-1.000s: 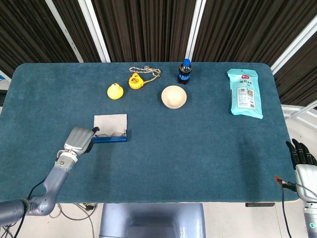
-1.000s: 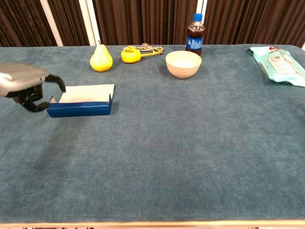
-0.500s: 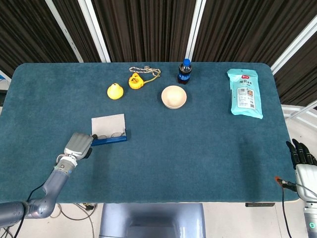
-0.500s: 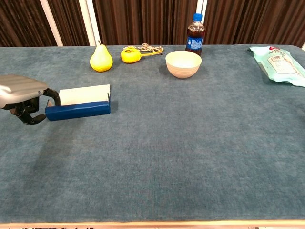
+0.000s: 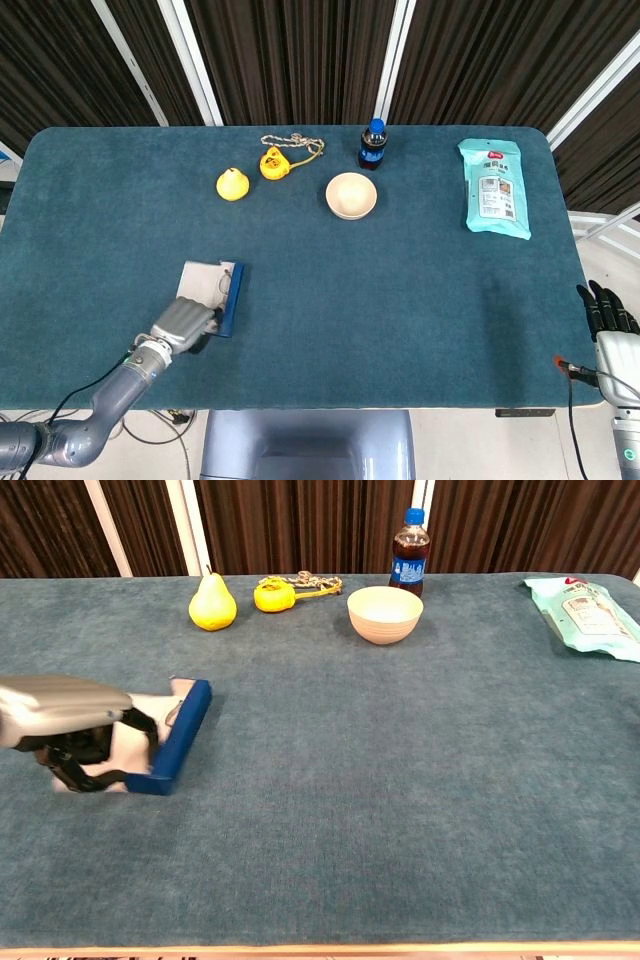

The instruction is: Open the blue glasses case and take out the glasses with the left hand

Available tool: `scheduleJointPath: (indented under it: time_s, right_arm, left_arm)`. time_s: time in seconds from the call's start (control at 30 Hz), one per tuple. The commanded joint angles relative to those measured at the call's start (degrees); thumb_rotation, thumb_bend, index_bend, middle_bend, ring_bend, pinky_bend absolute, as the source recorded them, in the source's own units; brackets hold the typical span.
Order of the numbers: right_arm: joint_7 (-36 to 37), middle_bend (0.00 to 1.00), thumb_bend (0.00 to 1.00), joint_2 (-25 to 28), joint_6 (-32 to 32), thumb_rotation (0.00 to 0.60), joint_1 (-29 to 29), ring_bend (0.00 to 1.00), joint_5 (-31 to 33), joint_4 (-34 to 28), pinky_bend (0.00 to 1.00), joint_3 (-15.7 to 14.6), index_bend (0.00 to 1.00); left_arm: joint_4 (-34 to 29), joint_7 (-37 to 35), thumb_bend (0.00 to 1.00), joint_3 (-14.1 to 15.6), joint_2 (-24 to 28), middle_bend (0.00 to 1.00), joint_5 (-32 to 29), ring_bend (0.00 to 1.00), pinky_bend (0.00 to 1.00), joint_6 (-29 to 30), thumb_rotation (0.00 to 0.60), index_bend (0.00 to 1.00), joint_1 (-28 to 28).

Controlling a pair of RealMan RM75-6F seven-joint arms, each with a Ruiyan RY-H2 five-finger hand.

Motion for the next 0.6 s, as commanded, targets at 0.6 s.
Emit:
scheduleJointPath:
  time_s: [0.6]
  right_arm:
    - [0.3, 0.0, 0.16, 0.2, -0.3, 0.6, 0.1, 0.0, 0.0, -0.2, 0.21, -0.1, 0.0]
  left_arm:
    - [6.1, 2.3, 0.44, -4.8, -2.9, 0.98, -6.3, 0.88, 0.97, -3.1, 0.6, 0.15, -9.2]
